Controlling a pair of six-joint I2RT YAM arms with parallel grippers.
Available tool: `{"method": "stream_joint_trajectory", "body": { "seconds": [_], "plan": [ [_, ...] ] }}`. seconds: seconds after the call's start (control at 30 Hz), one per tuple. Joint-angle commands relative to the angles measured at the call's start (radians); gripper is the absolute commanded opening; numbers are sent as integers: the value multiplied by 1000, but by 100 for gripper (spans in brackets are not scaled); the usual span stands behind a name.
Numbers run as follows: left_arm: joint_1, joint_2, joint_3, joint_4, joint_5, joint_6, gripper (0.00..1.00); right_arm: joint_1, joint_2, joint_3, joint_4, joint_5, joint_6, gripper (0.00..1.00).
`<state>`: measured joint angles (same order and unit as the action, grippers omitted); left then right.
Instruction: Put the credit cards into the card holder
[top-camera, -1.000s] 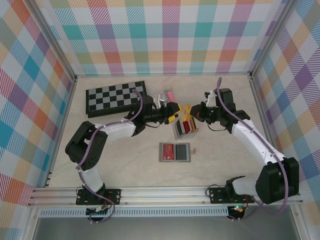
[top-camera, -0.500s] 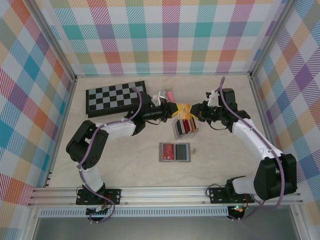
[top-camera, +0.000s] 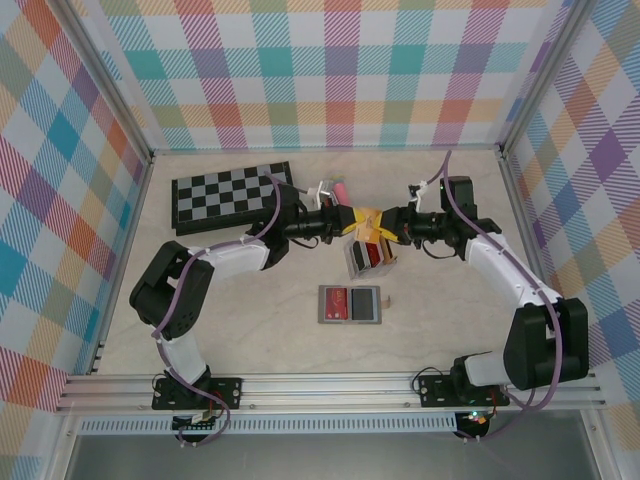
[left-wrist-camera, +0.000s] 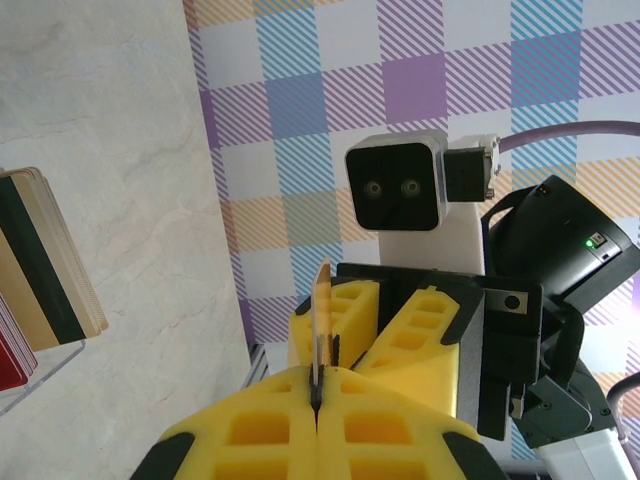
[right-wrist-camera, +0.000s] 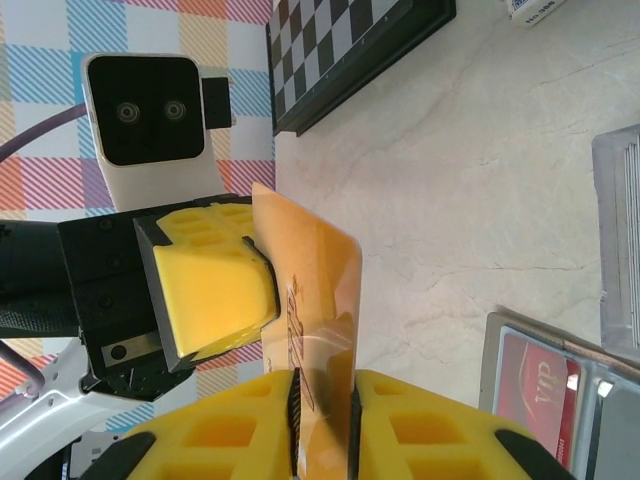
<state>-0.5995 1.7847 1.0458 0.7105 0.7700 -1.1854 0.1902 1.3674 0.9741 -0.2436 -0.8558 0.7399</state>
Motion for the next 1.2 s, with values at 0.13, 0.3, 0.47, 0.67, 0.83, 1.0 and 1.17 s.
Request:
{"method": "stream_joint_trajectory", "body": {
  "seconds": [0.13,0.3,0.47,0.67,0.83,1.0,1.17],
  "plan": [
    [-5,-12,3,49,24,-5,7,2,-8,20,41,-60,-43,9],
    [-5,-72,-30,-266,-87,133,42,10,-49,62,-269,194,-201,7],
    [-31,-163,-64,-740,-314,365,51,126,-107,-26,-414,512,-255,6],
    [-103,-217,-122,-956,-492,435,53,351,-127,-153,-388,776,-189,5],
    [-147,-201,-154,-980,-530,437,53,378,-136,-248,-295,795,-146,5],
    [-164,-181,-161,-980,-543,435,53,378,-149,-286,-242,798,-150,6],
    [-165,-160,-164,-978,-531,437,52,377,-130,-311,-198,779,-130,6]
  ]
}}
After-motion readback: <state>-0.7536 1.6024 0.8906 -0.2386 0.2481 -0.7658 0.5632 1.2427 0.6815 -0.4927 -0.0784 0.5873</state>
